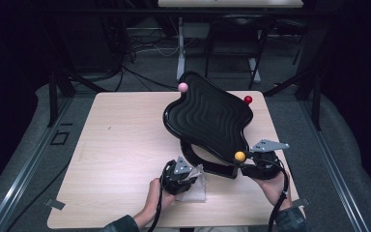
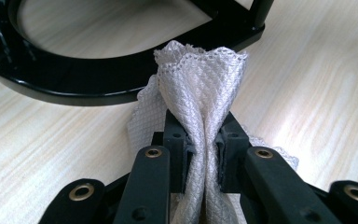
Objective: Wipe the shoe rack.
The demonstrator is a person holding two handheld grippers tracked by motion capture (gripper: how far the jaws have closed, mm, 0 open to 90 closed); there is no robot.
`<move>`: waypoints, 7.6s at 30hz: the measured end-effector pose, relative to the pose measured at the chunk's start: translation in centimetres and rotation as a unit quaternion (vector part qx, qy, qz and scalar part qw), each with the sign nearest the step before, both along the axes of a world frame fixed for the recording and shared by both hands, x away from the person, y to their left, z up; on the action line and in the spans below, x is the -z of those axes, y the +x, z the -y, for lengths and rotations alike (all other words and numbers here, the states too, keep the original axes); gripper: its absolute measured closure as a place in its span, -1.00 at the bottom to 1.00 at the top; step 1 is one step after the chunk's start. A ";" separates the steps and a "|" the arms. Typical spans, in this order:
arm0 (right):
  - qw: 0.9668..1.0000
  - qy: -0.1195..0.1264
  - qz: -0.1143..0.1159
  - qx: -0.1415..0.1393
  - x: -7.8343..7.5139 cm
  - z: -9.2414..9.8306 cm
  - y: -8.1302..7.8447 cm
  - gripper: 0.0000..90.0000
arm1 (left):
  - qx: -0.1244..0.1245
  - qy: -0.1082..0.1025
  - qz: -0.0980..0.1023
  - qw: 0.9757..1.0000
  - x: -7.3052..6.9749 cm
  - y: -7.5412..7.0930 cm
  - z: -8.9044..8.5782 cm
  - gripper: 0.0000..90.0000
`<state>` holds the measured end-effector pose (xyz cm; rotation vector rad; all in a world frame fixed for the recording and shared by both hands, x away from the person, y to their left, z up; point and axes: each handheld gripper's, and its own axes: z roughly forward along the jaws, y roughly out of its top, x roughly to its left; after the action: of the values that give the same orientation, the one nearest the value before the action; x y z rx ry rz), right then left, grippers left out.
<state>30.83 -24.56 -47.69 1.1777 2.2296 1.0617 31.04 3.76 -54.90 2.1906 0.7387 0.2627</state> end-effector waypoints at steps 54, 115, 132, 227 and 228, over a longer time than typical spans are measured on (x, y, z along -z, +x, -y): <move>0.999 -0.004 0.045 0.003 -0.1 -1.3 -0.1 0.33 | -0.100 0.002 0.044 0.994 2.3 4.4 3.5 0.75; 0.999 -0.004 0.045 0.003 -0.1 -1.3 -0.1 0.33 | -0.179 -0.019 0.033 0.983 2.6 8.4 -1.3 0.75; 0.999 -0.004 0.045 0.003 -0.1 -1.3 -0.1 0.33 | -0.121 -0.033 0.033 0.992 2.8 4.9 2.5 0.75; 0.999 -0.004 0.044 0.000 -0.2 -1.3 -0.1 0.33 | -0.186 -0.004 0.053 0.981 1.2 8.8 -4.3 0.74; 0.999 -0.004 0.044 0.000 -0.2 -1.3 -0.1 0.33 | -0.187 -0.007 0.053 0.981 1.1 8.6 -4.7 0.74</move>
<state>30.75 -23.21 -47.53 1.1057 2.1644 1.0825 39.65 8.51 -55.99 1.9960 1.0851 0.5573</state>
